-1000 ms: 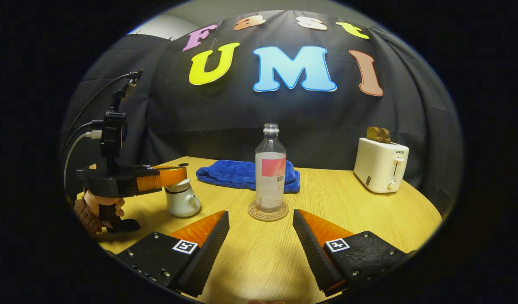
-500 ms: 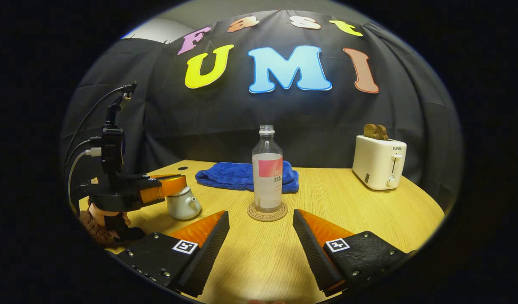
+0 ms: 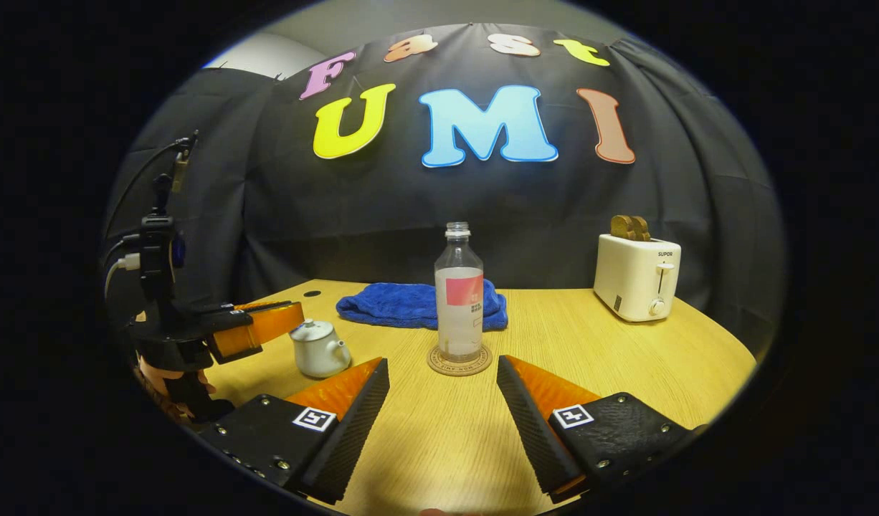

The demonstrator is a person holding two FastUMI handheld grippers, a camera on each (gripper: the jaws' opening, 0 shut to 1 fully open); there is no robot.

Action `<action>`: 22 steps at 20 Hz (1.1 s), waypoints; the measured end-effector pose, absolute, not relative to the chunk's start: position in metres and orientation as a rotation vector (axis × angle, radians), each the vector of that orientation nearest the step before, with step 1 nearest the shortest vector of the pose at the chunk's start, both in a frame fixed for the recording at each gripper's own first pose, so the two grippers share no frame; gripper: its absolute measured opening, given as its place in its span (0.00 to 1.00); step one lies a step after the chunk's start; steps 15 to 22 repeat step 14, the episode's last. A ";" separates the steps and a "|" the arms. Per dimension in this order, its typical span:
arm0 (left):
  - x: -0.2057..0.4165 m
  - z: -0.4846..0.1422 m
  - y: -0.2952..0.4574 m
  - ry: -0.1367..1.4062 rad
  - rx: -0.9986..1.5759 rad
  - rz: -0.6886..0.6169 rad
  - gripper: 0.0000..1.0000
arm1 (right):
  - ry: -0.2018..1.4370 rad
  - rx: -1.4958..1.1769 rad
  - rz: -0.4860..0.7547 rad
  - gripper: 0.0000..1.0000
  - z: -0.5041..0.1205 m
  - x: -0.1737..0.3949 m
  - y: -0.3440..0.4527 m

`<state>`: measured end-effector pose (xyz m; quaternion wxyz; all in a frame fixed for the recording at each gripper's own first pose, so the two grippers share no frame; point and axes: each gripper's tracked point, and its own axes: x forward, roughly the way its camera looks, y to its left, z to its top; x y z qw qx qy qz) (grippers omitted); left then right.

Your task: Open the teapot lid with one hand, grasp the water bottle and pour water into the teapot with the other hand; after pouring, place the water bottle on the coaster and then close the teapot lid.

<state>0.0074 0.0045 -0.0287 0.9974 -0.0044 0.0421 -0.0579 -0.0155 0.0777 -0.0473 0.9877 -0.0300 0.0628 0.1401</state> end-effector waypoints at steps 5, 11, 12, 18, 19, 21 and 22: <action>-0.040 -0.019 -0.006 0.042 0.012 -0.119 0.22 | 0.107 -0.050 0.261 0.94 -0.050 -0.036 0.080; -0.081 -0.040 -0.026 0.049 0.003 -0.132 0.22 | 0.078 -0.049 0.218 0.94 -0.058 -0.060 0.076; -0.085 -0.043 -0.029 0.055 0.009 -0.131 0.22 | 0.076 -0.048 0.212 0.94 -0.060 -0.061 0.075; -0.092 -0.047 -0.033 0.053 0.014 -0.132 0.22 | 0.076 -0.051 0.196 0.94 -0.064 -0.065 0.072; -0.092 -0.047 -0.033 0.053 0.014 -0.132 0.22 | 0.076 -0.051 0.196 0.94 -0.064 -0.065 0.072; -0.092 -0.047 -0.033 0.053 0.014 -0.132 0.22 | 0.076 -0.051 0.196 0.94 -0.064 -0.065 0.072; -0.092 -0.047 -0.033 0.053 0.014 -0.132 0.22 | 0.076 -0.051 0.196 0.94 -0.064 -0.065 0.072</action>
